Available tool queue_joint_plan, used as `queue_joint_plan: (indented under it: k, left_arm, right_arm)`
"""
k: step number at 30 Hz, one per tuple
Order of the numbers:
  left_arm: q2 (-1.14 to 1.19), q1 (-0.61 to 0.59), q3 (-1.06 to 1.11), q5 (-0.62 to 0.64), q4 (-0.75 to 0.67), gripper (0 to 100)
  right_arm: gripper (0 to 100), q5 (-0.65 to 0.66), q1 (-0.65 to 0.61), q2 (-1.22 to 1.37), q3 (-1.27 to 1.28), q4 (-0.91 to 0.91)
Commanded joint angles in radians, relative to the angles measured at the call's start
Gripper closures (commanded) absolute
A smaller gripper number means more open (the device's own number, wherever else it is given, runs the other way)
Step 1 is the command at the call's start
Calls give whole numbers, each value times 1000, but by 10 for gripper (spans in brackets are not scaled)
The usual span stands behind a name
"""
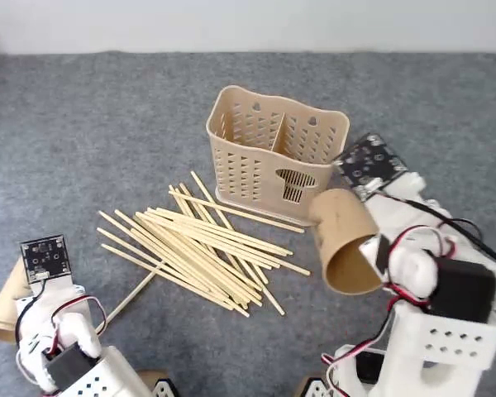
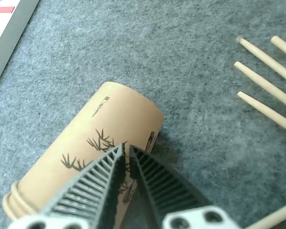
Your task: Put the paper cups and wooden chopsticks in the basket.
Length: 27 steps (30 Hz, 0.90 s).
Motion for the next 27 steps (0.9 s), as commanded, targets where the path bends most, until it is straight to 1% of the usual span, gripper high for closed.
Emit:
queue_joint_plan:
  k: [1, 5, 10, 12, 15, 18, 27]
  left_arm:
    - [-15, 2, -8, 8, -14, 978]
    - [-15, 2, -8, 8, -14, 978]
    - [-15, 2, -8, 8, -14, 978]
    - [-15, 2, -8, 8, -14, 978]
    - [-15, 2, -4, 8, -15, 978]
    - [-15, 2, -2, 8, -17, 978]
    - [-15, 2, -2, 8, -17, 978]
  right_arm:
    - [990, 35, 47, -25, 6, 4]
    - [990, 51, 54, 15, 54, 2]
    - [990, 49, 54, 194, 46, 7]
    - [990, 49, 64, 268, 3, 18]
    - [990, 48, 113, 355, -130, 71]
    - [990, 48, 162, 397, -226, 77]
    - [989, 49, 166, 449, -242, 77]
